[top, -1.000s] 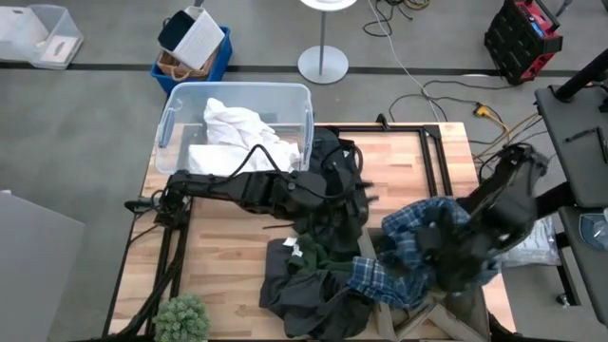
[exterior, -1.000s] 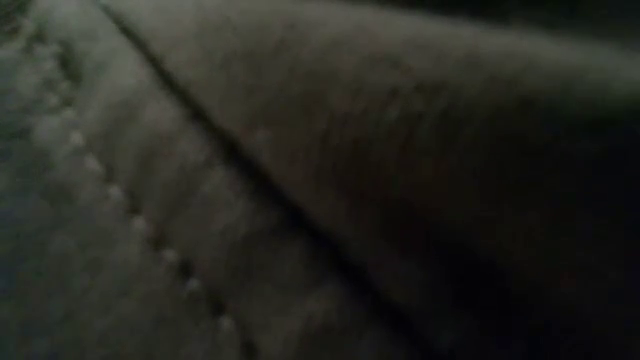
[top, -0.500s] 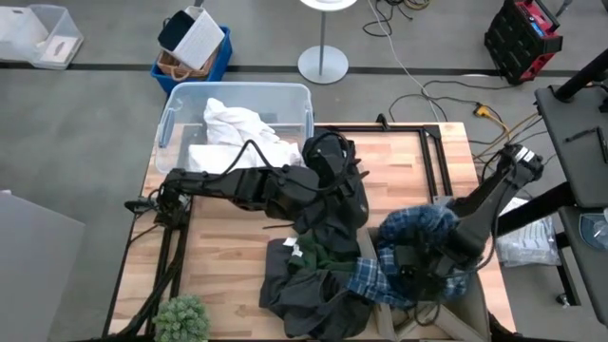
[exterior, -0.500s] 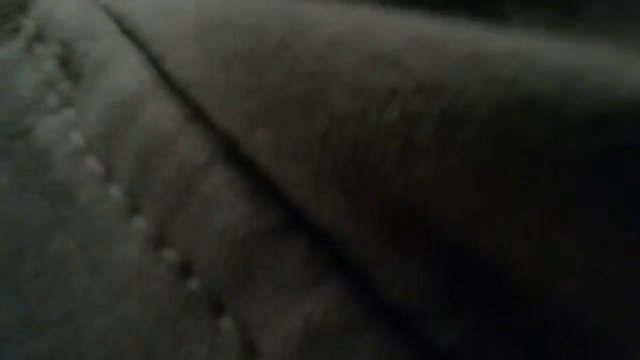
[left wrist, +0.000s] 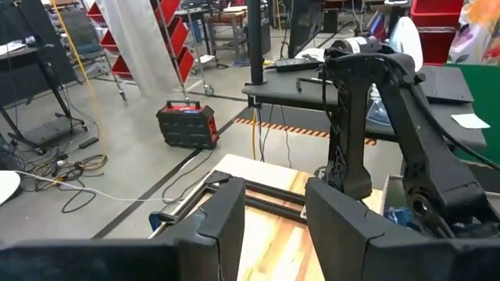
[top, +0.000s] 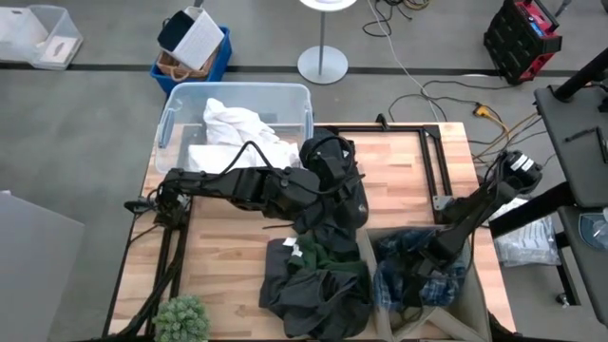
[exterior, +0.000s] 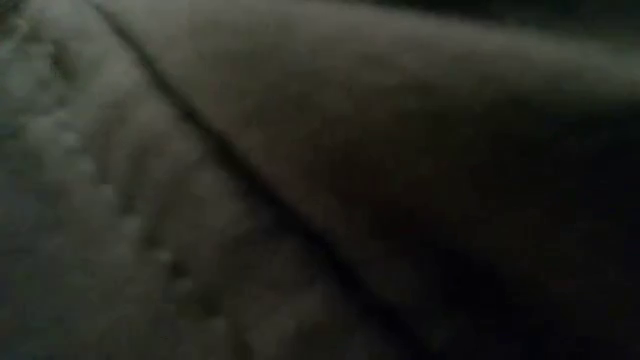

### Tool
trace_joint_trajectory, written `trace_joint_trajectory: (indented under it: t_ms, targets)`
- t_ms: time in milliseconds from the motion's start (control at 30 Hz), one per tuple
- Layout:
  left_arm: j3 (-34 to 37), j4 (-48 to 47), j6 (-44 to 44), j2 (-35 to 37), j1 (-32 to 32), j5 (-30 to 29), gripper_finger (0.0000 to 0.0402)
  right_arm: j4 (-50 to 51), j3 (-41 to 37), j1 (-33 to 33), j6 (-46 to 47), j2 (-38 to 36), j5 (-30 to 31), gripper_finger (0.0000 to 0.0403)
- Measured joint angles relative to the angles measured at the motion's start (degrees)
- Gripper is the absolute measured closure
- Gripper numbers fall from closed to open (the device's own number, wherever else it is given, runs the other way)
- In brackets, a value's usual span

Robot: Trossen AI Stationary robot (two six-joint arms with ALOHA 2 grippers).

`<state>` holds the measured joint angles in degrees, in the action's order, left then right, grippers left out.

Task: Sort clothes
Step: Put the blue checkered shirt into the laundry organizer

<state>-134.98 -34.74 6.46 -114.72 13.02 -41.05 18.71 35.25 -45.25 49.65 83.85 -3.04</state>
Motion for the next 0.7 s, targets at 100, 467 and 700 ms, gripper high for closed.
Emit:
trace_joint_trajectory:
  t_ms: [100, 467, 700]
  targets:
    - [0.0, -0.9, 0.0, 0.0, 0.0, 0.1, 0.0285, -2.7, -0.3, 0.8, -0.6, 1.8, -1.6, 0.0363]
    - [0.0, -20.5, 7.3, 3.0, 1.1, 17.3, 0.0285, 13.1, 6.1, 0.8, 9.5, -19.9, -1.8, 0.0206]
    - [0.5, -31.3, 9.6, 2.4, 2.5, 31.6, 0.0285, 24.5, 15.7, 0.7, 12.4, -27.8, -2.7, 0.013]
